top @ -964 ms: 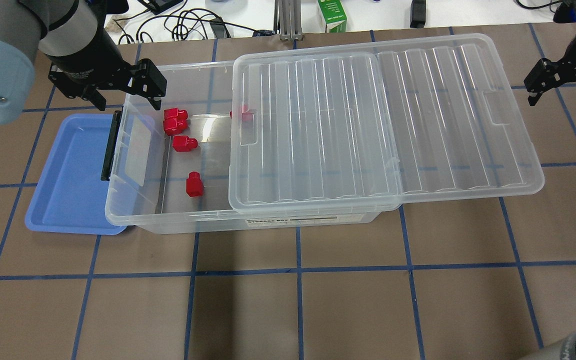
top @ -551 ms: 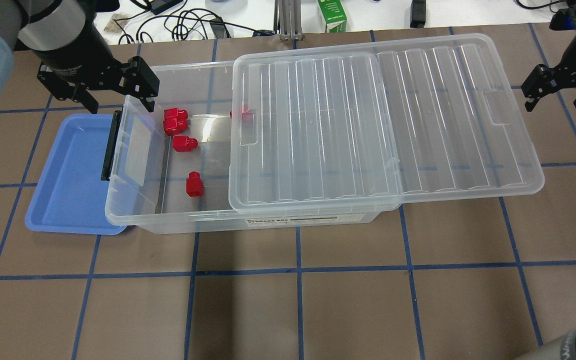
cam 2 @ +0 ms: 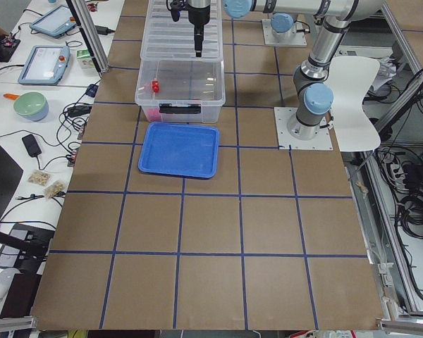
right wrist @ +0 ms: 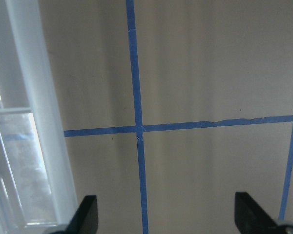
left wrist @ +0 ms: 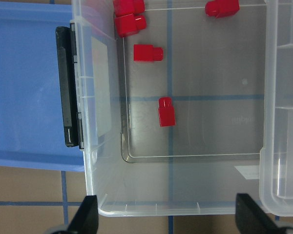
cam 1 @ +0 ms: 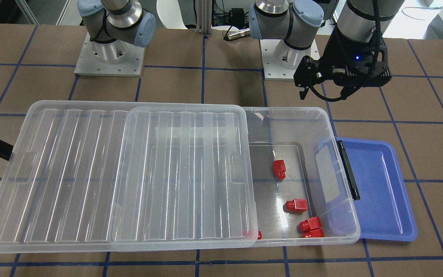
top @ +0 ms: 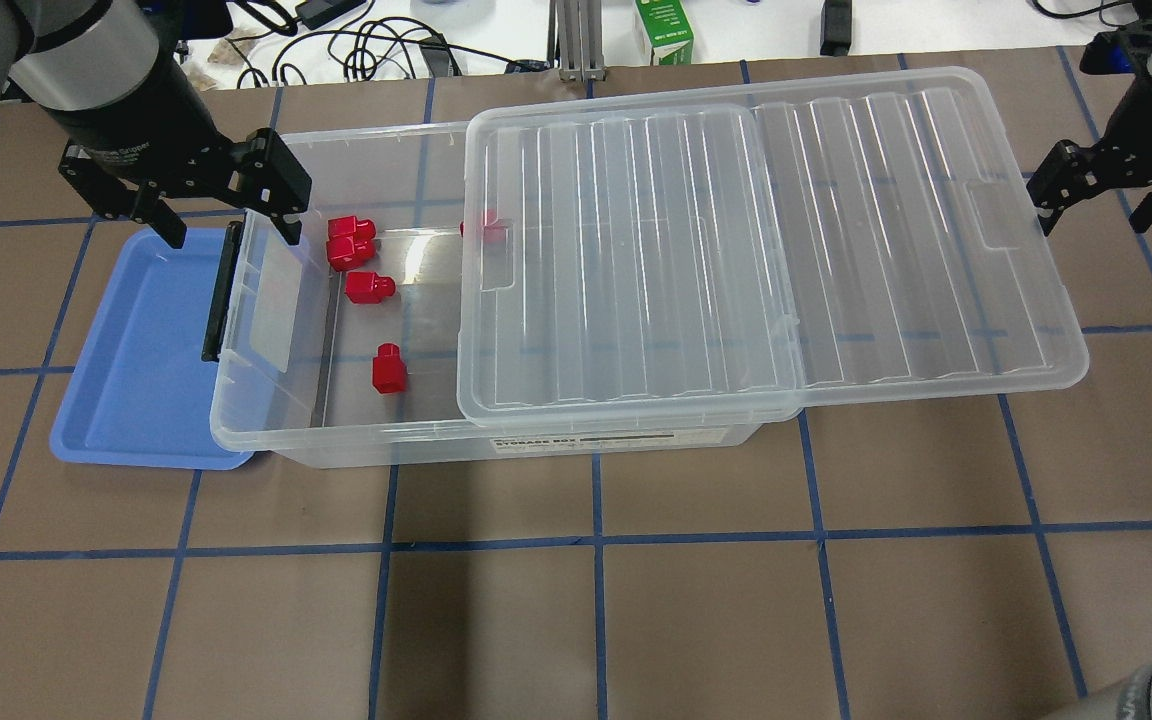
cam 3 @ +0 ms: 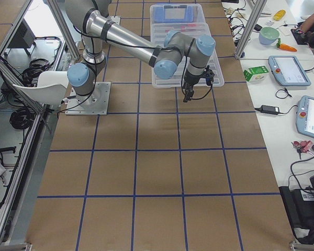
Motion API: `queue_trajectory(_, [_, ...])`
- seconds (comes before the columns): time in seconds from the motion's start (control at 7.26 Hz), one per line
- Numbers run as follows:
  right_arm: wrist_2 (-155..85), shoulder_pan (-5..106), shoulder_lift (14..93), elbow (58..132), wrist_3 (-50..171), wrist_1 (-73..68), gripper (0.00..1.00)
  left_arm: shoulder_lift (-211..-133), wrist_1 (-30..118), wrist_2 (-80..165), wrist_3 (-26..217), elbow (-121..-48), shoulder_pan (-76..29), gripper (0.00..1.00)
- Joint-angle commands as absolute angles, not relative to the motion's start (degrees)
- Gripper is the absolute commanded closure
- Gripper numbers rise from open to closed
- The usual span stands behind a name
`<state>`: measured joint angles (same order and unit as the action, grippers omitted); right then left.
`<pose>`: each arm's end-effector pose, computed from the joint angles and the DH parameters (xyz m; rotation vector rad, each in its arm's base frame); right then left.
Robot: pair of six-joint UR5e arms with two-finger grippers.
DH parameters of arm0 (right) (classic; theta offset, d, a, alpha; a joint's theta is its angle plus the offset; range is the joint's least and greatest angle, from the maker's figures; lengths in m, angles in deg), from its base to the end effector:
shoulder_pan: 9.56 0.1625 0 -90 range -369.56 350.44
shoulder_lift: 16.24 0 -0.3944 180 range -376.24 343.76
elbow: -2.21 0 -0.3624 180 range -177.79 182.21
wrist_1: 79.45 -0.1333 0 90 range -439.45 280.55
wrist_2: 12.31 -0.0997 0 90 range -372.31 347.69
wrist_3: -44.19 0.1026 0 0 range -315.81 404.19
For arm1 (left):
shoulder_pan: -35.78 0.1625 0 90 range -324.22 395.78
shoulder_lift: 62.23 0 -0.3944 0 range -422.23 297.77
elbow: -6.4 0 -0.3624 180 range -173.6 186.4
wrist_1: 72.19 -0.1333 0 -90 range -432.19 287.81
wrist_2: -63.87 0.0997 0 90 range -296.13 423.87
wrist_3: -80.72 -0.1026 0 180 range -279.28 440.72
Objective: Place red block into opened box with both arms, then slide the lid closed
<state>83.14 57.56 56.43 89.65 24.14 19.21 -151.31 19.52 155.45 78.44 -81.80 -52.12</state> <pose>-0.1024 -0.5604 0.3344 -0.0684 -3.0845 -0.2070 -0.1136 -0.4616 0.4733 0.0045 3.1133 -0.0258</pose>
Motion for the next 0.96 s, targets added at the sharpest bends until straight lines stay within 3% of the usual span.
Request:
queue_trajectory(0.0, [83.0,58.9,56.4,89.7,24.4,19.4,0.00,-151.3,19.6,155.5,78.4,-81.9,-52.1,0.00])
queue_trajectory(0.83, [83.0,65.2,56.4,89.6,26.1,20.5,0.00,-151.4,19.2,155.1,78.4,-82.1,-52.0,0.00])
